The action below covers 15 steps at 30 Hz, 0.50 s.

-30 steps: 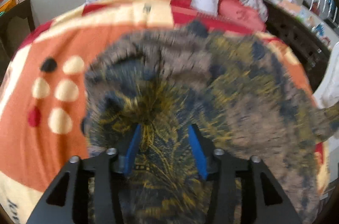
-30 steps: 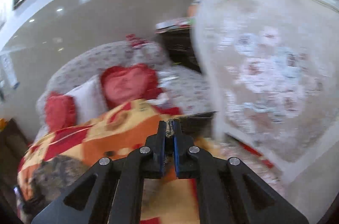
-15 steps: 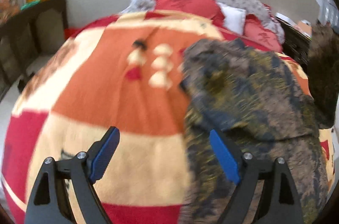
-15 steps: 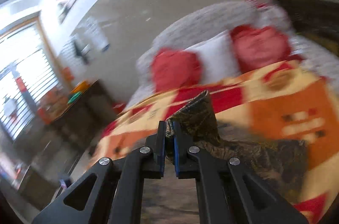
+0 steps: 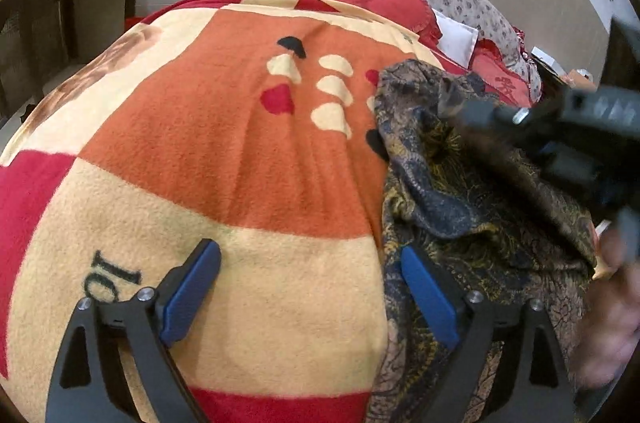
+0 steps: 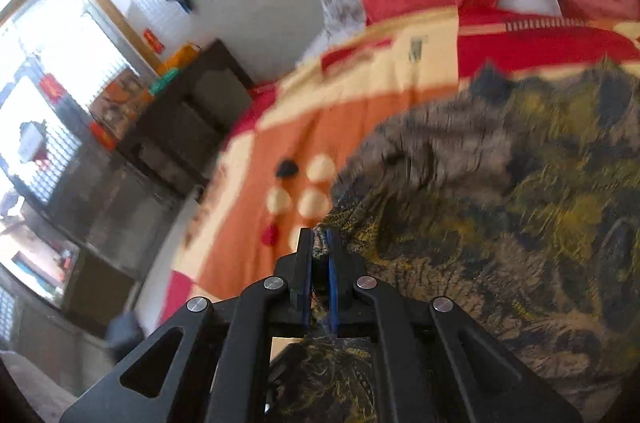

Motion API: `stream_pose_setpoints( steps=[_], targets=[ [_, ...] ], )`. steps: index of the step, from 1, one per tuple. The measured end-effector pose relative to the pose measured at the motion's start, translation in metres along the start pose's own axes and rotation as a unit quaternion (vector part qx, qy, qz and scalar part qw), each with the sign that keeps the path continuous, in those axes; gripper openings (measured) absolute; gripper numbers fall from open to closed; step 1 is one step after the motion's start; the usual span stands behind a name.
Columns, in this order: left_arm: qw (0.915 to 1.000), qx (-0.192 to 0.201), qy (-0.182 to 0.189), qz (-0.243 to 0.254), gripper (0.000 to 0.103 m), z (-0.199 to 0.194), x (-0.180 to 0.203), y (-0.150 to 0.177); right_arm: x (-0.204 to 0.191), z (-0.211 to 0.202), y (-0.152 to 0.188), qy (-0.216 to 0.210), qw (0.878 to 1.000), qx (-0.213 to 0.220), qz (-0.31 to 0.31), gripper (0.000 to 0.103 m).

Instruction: Fold small clothes

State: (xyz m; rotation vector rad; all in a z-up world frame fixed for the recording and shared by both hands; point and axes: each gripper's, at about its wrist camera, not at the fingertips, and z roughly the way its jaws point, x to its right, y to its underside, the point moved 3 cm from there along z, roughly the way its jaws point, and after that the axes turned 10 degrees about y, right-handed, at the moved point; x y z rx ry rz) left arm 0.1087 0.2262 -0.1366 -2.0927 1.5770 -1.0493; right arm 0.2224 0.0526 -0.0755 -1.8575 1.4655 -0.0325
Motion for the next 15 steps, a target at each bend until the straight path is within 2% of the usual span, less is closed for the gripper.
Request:
stream_pose_setpoints(
  steps=[5,7,9,12,13,15],
  targets=[
    [1.0,-0.003,-0.002,0.003,0.096,0.0,0.001,0.001,0.007,0.029,0.032,-0.01,0.999,-0.033,0.017,0.028],
    [1.0,-0.004,-0.003,0.005,0.097,0.0,0.001,0.001,0.012,0.023,0.042,-0.03,0.998,-0.062,0.018,0.035],
    [0.9999,-0.008,-0.006,0.009,0.097,0.001,0.002,0.002,0.015,0.005,0.045,-0.039,0.997,-0.063,0.002,0.037],
    [0.9989,-0.014,-0.032,0.03,0.096,-0.002,0.012,-0.003,0.034,-0.042,0.048,0.001,0.999,-0.029,-0.039,0.041],
    [0.998,-0.002,-0.043,0.045,0.095,-0.007,0.02,-0.007,0.049,-0.063,0.05,0.032,0.998,-0.014,-0.054,0.043],
    [0.9965,0.032,-0.038,0.067,0.094,-0.02,0.041,-0.016,0.086,-0.099,0.052,0.108,0.991,0.014,-0.071,0.043]
  ],
)
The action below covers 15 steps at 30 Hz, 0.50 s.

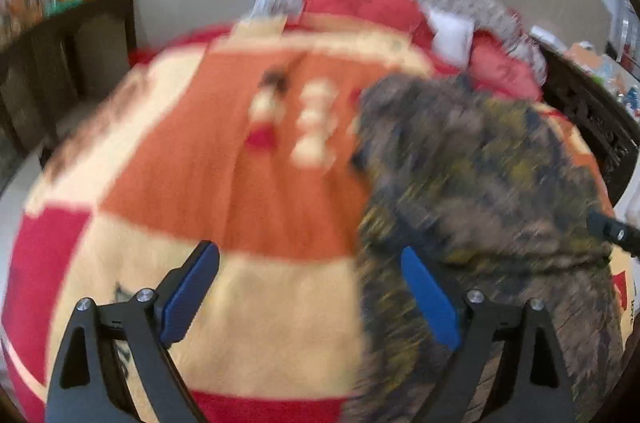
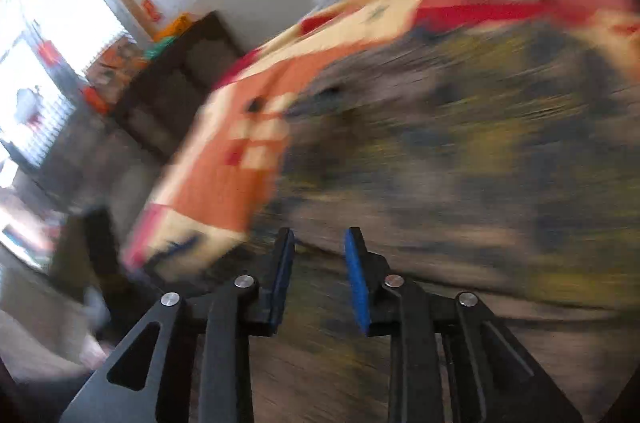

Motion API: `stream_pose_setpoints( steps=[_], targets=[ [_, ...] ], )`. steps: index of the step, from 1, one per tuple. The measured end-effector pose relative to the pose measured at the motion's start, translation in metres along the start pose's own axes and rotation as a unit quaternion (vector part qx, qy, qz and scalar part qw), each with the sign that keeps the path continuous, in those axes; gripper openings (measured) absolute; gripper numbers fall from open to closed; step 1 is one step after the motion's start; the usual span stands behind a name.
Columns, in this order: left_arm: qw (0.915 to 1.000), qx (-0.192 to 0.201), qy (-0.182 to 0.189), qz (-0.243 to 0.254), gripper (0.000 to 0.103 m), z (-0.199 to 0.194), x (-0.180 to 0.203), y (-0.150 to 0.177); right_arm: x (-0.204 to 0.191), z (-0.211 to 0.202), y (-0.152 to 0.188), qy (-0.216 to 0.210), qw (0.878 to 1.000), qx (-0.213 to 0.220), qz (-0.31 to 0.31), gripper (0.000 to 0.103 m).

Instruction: Fold small clothes

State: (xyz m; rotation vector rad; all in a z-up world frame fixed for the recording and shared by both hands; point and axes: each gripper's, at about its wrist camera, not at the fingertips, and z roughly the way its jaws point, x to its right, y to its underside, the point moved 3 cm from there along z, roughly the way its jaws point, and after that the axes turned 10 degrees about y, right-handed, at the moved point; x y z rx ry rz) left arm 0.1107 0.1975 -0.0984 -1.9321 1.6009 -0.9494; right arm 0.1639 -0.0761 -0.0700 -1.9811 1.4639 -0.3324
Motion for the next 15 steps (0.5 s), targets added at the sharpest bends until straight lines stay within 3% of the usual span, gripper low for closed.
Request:
stream_pose_setpoints(
  steps=[2,4,6,7,9,11,13,14,15],
  targets=[
    [0.9991,0.022,0.027,0.022,0.094,-0.003,0.028,-0.016,0.048,-0.022,0.007,0.076,0.997,0.022,-0.005,0.043],
    [0.9971,0.029,0.049,0.05,0.078,0.006,0.058,-0.031,0.105,-0.039,0.011,0.122,0.992,0.034,0.028,0.039],
    [0.9964,0.005,0.059,0.06,0.032,0.031,0.08,-0.044,0.147,-0.052,0.009,0.147,0.985,0.053,0.067,0.033],
    [0.997,-0.013,0.052,0.056,0.024,0.048,0.084,-0.048,0.161,-0.055,0.009,0.157,0.982,0.071,0.079,0.033],
    [0.9982,-0.046,0.017,0.035,0.019,0.081,0.077,-0.05,0.18,-0.049,0.011,0.135,0.982,0.081,0.099,0.033],
    [0.9968,-0.08,-0.008,0.003,0.012,0.11,0.058,-0.038,0.191,-0.028,0.019,0.127,0.985,0.052,0.101,0.032],
    [0.9985,-0.054,-0.004,0.01,0.01,0.109,0.053,-0.03,0.199,0.007,0.039,0.127,0.988,-0.011,0.083,0.031],
    [0.9985,-0.052,-0.008,0.015,0.01,0.109,0.054,-0.03,0.197,0.015,0.043,0.13,0.988,-0.016,0.076,0.029],
    [0.9984,-0.053,-0.011,0.018,0.01,0.109,0.055,-0.029,0.201,0.013,0.045,0.12,0.989,0.005,0.085,0.029]
  ],
)
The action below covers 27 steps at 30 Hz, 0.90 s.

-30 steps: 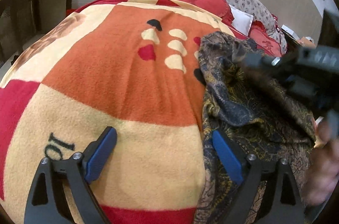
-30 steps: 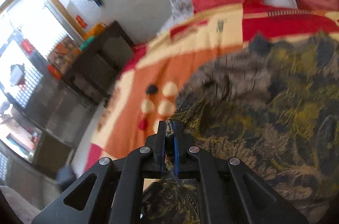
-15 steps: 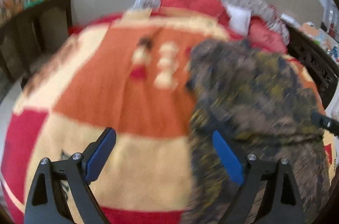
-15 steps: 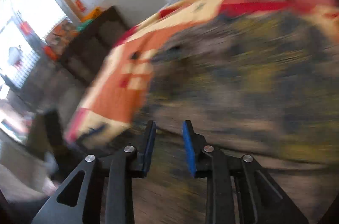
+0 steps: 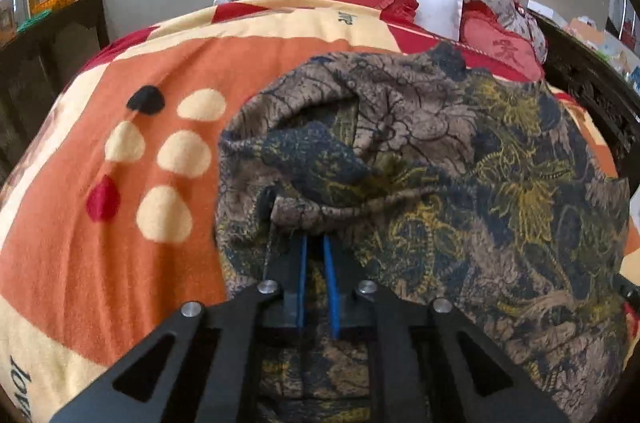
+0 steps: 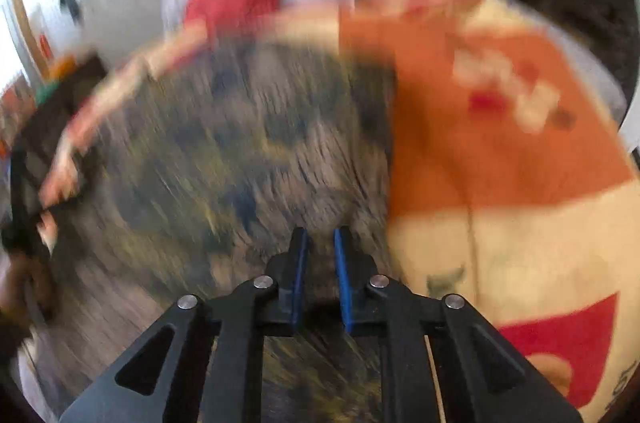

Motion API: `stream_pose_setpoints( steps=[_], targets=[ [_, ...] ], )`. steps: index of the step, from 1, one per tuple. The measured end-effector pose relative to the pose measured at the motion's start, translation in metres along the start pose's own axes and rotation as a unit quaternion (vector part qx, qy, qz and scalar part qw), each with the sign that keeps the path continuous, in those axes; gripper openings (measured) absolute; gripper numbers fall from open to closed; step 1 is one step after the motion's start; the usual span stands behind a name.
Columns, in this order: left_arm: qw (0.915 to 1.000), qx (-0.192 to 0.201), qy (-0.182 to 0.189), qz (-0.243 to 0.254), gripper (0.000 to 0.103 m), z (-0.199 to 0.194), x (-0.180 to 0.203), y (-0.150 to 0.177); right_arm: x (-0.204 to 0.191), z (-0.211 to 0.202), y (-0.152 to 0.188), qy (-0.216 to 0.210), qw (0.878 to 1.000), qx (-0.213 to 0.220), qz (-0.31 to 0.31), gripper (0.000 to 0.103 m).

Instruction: Fold small clothes

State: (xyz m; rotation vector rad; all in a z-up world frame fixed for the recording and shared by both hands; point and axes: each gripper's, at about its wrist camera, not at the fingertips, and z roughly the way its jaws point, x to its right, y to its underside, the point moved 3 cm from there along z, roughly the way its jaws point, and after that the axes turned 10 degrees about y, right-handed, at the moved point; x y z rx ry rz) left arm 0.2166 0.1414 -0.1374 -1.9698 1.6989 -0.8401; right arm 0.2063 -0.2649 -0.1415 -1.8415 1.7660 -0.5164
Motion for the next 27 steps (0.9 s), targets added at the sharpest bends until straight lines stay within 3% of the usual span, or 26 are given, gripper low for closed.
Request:
stream_pose_setpoints(
  steps=[2,5,7,10,13,16,18,20,23,27],
  targets=[
    [1.0,0.001,-0.006,0.004,0.011,0.001,0.002,0.001,0.004,0.003,-0.003,-0.007,1.0,-0.016,0.013,0.029],
    [0.9997,0.002,-0.02,0.015,0.011,0.001,0.008,0.002,-0.006,0.002,-0.017,0.014,0.999,-0.045,-0.023,0.029],
    [0.9992,0.002,-0.031,0.024,0.01,0.002,0.012,0.003,-0.01,-0.013,-0.034,0.039,0.998,-0.026,-0.031,0.029],
    [0.9993,0.003,-0.03,0.023,0.01,0.001,0.013,0.002,-0.011,-0.024,-0.065,0.055,0.998,0.019,0.009,0.032],
    [0.9999,0.006,-0.01,0.007,0.01,-0.001,0.007,0.002,-0.013,0.002,-0.088,0.072,0.996,0.021,0.041,0.033],
    [0.9998,0.009,0.015,-0.011,0.01,-0.001,-0.002,0.0,-0.005,0.046,-0.083,0.088,0.994,-0.023,0.06,0.034],
    [0.9987,0.012,0.04,-0.03,0.009,-0.001,-0.009,-0.001,-0.002,0.059,-0.073,0.112,0.992,0.007,0.057,0.035],
    [0.997,0.014,0.06,-0.047,0.009,-0.002,-0.014,-0.001,-0.001,0.063,-0.075,0.12,0.991,0.009,0.052,0.036],
    [0.9971,0.014,0.059,-0.047,0.009,-0.001,-0.015,-0.002,-0.012,0.065,-0.075,0.158,0.987,0.027,0.0,0.036],
    [0.9988,0.012,0.037,-0.029,0.009,0.0,-0.01,-0.002,-0.016,0.065,-0.076,0.179,0.983,0.035,-0.015,0.036]
  ],
)
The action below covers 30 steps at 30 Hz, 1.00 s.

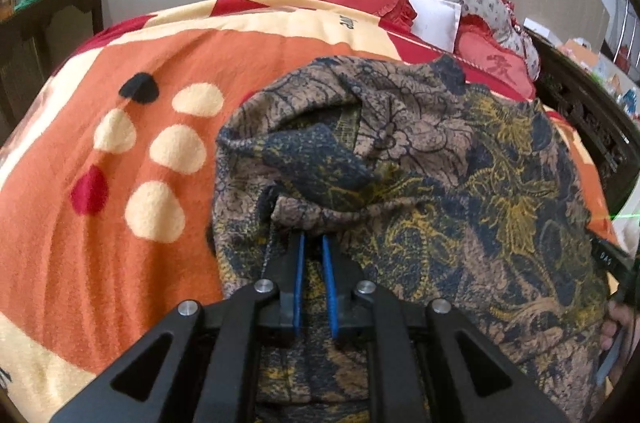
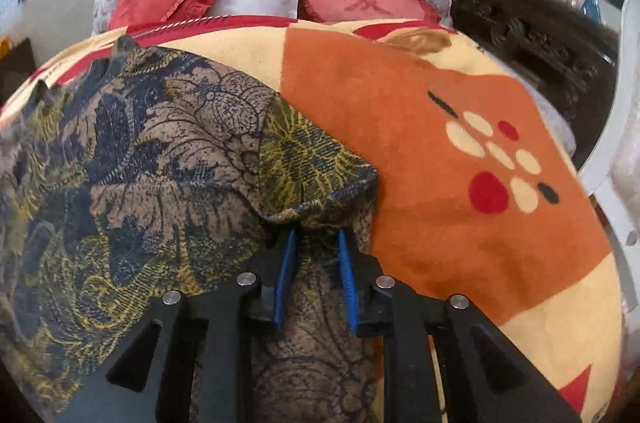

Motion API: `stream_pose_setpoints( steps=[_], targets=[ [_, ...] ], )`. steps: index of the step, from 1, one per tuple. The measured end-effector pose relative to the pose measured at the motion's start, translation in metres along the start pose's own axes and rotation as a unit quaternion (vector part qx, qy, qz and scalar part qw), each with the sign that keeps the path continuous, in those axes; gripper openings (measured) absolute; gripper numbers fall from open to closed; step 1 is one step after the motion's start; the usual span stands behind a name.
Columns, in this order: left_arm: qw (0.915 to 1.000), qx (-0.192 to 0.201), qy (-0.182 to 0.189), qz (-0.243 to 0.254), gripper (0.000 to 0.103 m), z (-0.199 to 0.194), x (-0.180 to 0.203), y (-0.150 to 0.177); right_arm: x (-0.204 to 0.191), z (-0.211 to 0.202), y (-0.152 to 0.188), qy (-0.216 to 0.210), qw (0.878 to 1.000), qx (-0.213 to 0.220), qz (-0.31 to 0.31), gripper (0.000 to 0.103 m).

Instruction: Fold small clothes

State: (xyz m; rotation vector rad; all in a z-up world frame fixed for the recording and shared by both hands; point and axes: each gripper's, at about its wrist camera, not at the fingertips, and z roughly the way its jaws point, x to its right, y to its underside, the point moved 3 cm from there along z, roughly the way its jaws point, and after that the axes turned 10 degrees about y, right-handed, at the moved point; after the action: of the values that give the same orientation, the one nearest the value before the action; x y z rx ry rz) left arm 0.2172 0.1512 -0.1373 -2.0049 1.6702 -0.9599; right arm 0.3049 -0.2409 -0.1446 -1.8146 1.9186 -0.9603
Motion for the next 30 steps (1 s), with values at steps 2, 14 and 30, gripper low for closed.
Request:
stream_pose_setpoints(
  steps=[2,14,30],
  targets=[
    [1.0,0.0,0.0,0.0,0.009,-0.0002,0.0,0.0001,-0.0019,-0.0026,-0.0016,0.002,1.0,0.002,-0.001,0.037],
    [1.0,0.0,0.003,-0.002,0.009,-0.0003,-0.0004,0.0001,-0.0031,-0.0064,0.0012,0.014,1.0,0.009,-0.008,0.039],
    [1.0,0.001,0.003,-0.002,0.009,-0.0003,-0.0006,0.0001,-0.0045,-0.0076,0.0007,0.025,1.0,0.011,-0.013,0.04]
  ],
)
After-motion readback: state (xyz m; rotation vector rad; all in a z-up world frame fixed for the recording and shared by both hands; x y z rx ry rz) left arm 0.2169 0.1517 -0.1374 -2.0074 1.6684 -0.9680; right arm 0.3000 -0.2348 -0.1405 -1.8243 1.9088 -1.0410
